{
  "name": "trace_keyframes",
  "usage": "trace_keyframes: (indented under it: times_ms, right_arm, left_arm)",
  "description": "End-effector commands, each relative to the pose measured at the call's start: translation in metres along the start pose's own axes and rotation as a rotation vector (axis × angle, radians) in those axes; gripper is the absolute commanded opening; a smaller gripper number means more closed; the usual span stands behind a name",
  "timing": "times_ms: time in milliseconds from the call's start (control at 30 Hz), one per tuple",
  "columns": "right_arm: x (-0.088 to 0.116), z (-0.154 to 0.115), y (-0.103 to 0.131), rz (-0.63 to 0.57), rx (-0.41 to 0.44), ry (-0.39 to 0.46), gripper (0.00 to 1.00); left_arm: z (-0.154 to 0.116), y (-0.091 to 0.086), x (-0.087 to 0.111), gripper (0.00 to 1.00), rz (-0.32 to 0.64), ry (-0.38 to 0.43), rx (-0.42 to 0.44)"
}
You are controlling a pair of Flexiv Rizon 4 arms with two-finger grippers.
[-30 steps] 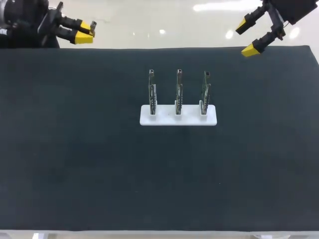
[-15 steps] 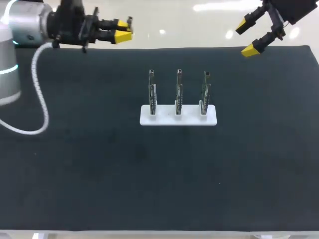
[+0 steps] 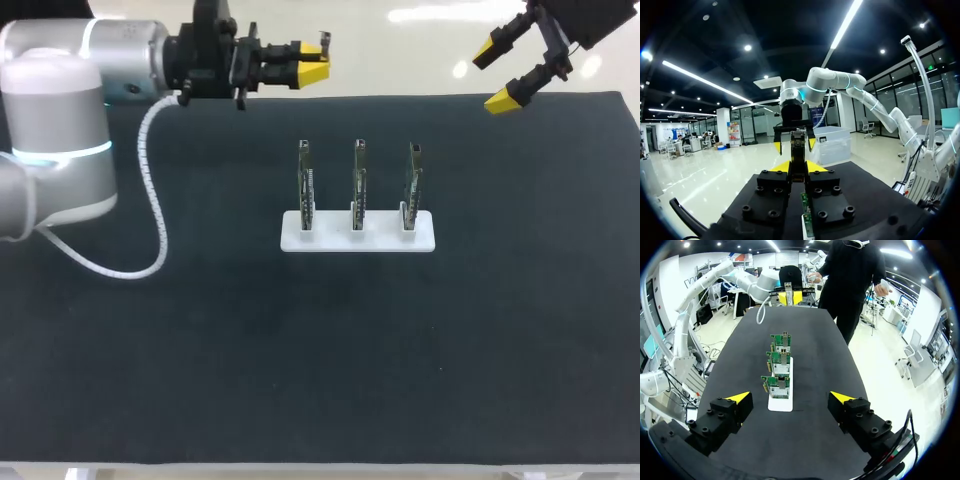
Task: Pick up the optical module with the left hand, and insert it into the network port with the right hand.
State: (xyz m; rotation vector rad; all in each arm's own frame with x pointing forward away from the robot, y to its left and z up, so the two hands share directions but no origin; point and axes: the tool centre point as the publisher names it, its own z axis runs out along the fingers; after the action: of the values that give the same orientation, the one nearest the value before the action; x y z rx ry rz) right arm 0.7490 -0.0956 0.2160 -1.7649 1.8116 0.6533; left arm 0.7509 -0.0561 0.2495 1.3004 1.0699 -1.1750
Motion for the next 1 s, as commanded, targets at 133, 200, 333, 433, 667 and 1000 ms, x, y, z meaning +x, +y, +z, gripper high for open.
trace_keyframes:
  times_ms: [133, 200, 333, 433, 667, 1000]
  right_arm:
    - [0.000, 0.001, -0.001, -0.001, -0.001, -0.001, 1.00]
    - [0.000, 0.001, -0.001, -0.001, -0.001, -0.001, 1.00]
    - [0.000, 0.001, -0.001, -0.001, -0.001, -0.001, 1.00]
    - [0.000, 0.001, -0.001, -0.001, -0.001, -0.001, 1.00]
    - [0.000, 0.001, -0.001, -0.001, -0.001, -0.001, 1.00]
    - [0.000, 0.001, -0.001, -0.001, -0.001, -0.001, 1.00]
  left_arm:
    - [0.022, 0.007, 0.014, 0.00, 0.004, -0.002, 0.000]
    - [0.026, 0.008, 0.016, 0.00, 0.004, 0.002, -0.008]
    - [0.030, 0.009, 0.021, 0.00, -0.043, 0.009, -0.003]
    - [0.032, 0.009, 0.023, 0.00, -0.057, 0.008, 0.008]
    - [0.038, 0.006, 0.029, 0.00, -0.057, 0.018, 0.012]
    - [0.047, 0.005, 0.035, 0.00, -0.047, 0.050, -0.029]
